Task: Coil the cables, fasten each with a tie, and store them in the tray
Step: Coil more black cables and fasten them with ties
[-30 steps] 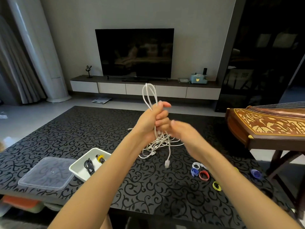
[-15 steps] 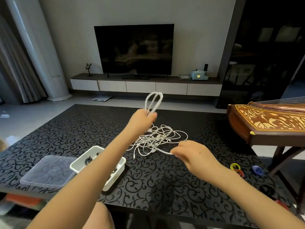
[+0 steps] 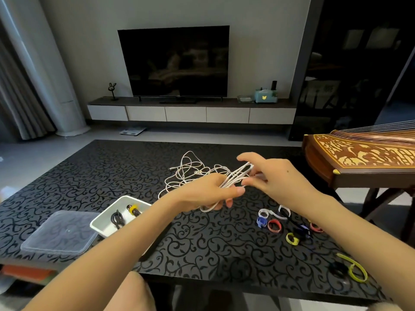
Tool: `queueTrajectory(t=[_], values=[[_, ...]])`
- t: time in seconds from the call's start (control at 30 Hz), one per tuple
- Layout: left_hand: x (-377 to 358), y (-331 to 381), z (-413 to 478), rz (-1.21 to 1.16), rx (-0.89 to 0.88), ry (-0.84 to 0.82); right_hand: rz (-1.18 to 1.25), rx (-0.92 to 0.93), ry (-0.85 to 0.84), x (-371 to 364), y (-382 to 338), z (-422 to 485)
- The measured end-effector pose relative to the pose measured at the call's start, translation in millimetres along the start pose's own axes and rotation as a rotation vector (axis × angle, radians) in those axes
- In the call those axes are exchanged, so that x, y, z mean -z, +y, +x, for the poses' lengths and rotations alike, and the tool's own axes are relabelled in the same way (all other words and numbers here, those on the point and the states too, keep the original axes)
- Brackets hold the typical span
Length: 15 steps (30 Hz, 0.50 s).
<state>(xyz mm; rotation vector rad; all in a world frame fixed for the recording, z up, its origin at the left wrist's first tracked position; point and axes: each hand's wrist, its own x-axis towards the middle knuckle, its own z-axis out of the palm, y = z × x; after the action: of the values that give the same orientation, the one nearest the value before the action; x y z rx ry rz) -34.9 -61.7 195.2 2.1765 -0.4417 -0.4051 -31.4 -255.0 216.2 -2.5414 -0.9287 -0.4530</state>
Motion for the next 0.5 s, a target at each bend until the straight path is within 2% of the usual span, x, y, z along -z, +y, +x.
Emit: queueTrajectory(t=[0.13,0.2,0.23,0.3,0.4,0.47,0.5], values=[[-4.8,5.2,-4.1,0.179,-0.023,-0.062,-0.537,0.081,-0.027,0.5,10.7,-4.9],[-11.3,6.8,-5.6,0.441,-0.091,-0.044,-0.610,0.122,-0.151,-1.3,14.2,-6.4],[-12.9,6.5,-6.4,0.590,-0.139,-0.001,-0.569,0.138,-0.233,-1.8,14.9,-6.2],[-17.4,3.9,-6.5,0.835,-0.219,0.092,-0.290,0.090,-0.416,-3.9,17.3,-12.6],[-21.0,-2.9,-6.2,1.148,-0.232,0.163,0.433,-0.193,-0.636,-8.8,22.3,-32.1],[-25.3,-9.0,-5.2,1.295,-0.229,0.155,0.847,-0.307,-0.702,-12.4,21.6,-47.1],[-27.4,-10.6,-4.4,1.334,-0.231,0.154,0.992,-0.347,-0.677,-16.3,21.0,-53.3]])
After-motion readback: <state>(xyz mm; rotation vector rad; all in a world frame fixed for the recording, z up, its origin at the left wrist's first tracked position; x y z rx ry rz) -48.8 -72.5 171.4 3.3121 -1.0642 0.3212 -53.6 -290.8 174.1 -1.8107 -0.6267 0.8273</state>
